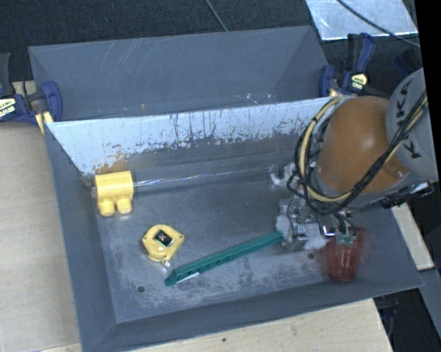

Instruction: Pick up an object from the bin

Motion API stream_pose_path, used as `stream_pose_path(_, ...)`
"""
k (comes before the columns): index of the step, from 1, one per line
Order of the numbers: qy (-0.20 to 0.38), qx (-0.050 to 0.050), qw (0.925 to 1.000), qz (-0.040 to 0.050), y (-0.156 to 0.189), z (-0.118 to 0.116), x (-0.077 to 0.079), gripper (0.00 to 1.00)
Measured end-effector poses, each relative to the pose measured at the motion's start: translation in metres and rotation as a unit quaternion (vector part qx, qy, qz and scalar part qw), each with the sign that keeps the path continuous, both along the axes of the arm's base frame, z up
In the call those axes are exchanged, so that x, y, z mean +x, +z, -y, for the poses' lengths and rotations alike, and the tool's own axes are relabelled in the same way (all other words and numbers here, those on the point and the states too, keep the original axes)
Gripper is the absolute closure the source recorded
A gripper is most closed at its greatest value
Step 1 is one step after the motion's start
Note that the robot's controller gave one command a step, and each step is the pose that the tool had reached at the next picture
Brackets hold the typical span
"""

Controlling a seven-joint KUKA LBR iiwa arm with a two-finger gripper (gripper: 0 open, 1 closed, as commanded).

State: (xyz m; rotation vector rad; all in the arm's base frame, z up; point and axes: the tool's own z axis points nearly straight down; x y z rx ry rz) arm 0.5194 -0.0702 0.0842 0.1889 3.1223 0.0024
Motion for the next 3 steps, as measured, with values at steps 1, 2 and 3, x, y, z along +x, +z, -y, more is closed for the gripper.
stream_pose_path(1,-0.004,0.000,1.0000,0.0004,-0.002,-0.002,0.009,1.00)
stream_pose_path(2,0.021,-0.001,0.9998,0.0029,0.059,-0.002,0.007,1.00)
stream_pose_path(3,0.006,0.001,1.0000,-0.0009,-0.003,0.006,0.011,1.00)
